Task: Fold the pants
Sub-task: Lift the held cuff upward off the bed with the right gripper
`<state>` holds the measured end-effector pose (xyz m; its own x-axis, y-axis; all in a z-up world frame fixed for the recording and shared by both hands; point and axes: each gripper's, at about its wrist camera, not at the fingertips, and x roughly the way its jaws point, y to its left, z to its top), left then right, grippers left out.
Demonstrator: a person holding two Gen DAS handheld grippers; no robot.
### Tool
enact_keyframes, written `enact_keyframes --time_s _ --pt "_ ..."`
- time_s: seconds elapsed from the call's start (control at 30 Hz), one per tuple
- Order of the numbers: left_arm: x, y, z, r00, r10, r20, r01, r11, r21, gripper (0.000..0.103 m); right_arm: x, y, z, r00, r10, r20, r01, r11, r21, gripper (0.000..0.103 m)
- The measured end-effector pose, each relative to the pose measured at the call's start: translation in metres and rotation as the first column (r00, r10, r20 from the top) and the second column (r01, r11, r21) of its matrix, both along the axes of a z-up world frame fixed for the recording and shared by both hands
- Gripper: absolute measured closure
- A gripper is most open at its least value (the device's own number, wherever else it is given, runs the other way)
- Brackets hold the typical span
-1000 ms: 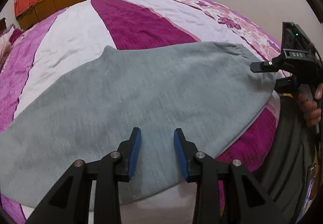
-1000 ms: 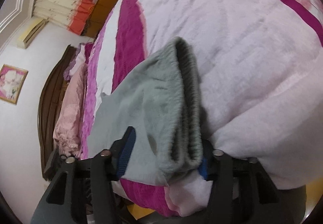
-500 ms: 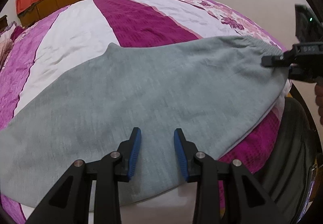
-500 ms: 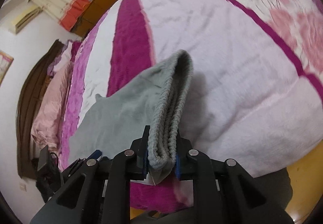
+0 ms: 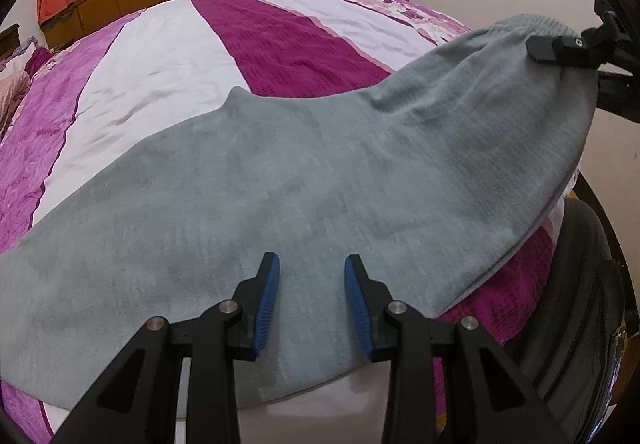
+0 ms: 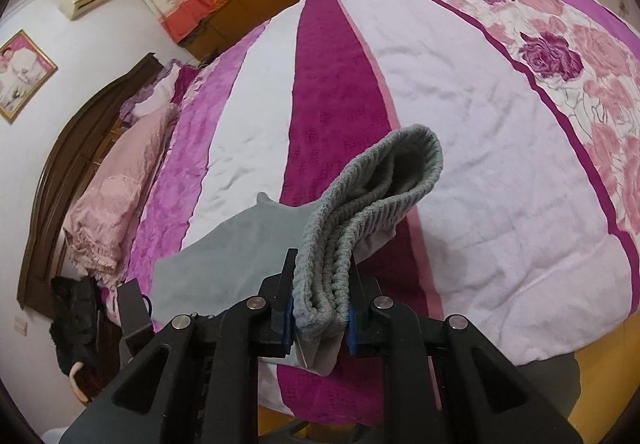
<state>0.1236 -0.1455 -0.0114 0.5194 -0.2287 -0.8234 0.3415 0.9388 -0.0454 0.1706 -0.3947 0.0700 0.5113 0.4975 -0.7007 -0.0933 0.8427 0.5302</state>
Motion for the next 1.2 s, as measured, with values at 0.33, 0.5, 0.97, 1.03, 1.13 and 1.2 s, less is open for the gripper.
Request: enact_keyframes --time_s 0.33,0.5,0.97,1.03,1.13,1.2 --pt "0.001 0.021 0.015 0.999 0.035 0.024 -0.034 0.999 -0.024 0.067 0.003 0.023 0.018 0.999 0.020 0.026 -0.018 0.998 -0.066 0.092" --pt "0.001 0.034 0.023 0.998 0.050 0.040 -0.048 0.998 -0.034 0.067 0.000 0.042 0.033 0.997 0.047 0.058 -0.040 0.993 -0.114 0.092" --pt "0.001 0.077 0.041 0.992 0.105 0.065 -0.101 0.993 -0.053 0.067 0.005 0.098 0.069 0.987 0.123 0.101 -0.099 0.970 -0.222 0.092" --pt "0.001 0.082 0.041 0.992 0.112 0.066 -0.108 0.993 -0.053 0.067 0.006 0.107 0.074 0.985 0.136 0.105 -0.108 0.966 -0.235 0.092" --pt "0.000 0.091 0.043 0.990 0.121 0.070 -0.117 0.991 -0.057 0.067 0.006 0.118 0.078 0.982 0.157 0.110 -0.125 0.960 -0.251 0.092" --pt "0.000 0.096 0.044 0.990 0.125 0.070 -0.121 0.991 -0.059 0.067 0.007 0.127 0.082 0.978 0.173 0.113 -0.139 0.955 -0.261 0.092"
